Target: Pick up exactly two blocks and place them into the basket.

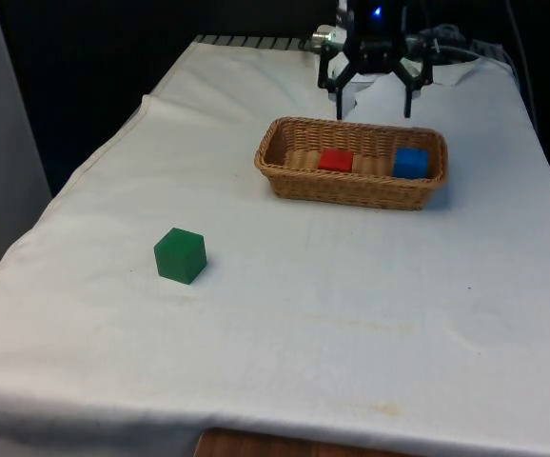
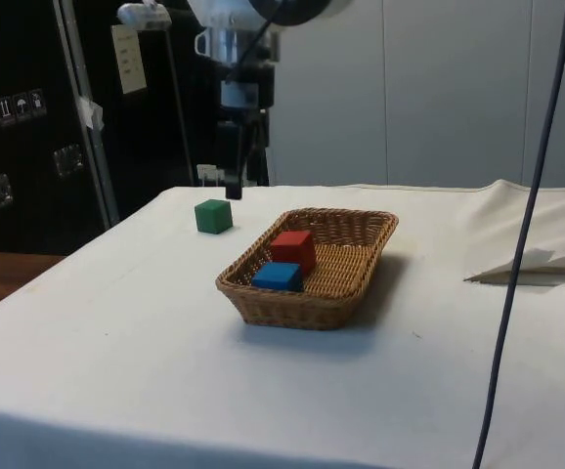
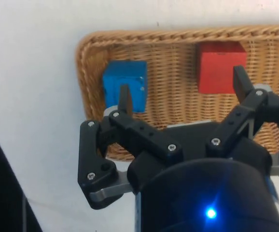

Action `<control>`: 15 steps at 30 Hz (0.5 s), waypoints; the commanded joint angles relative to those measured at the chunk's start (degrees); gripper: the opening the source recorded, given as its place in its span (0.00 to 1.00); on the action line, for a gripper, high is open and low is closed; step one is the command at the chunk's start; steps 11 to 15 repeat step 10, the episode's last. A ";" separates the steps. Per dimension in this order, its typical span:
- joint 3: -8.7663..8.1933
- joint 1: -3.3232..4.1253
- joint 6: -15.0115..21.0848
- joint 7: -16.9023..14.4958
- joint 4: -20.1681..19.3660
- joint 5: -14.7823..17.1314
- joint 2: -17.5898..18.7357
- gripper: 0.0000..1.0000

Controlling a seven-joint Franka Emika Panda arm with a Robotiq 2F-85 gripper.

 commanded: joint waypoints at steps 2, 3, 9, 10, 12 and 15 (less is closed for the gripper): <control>0.52 0.23 -1.15 0.97 1.20 -0.69 -0.17 1.00; 0.74 0.23 -1.38 1.09 1.49 -0.80 -0.17 1.00; 2.06 0.11 -2.29 1.66 2.69 -0.86 -0.34 1.00; 2.12 0.00 -2.01 0.86 2.64 -0.06 -0.23 1.00; 2.12 0.00 -2.01 0.86 2.64 -0.06 -0.23 1.00; 2.12 0.00 -2.01 0.86 2.64 -0.06 -0.23 1.00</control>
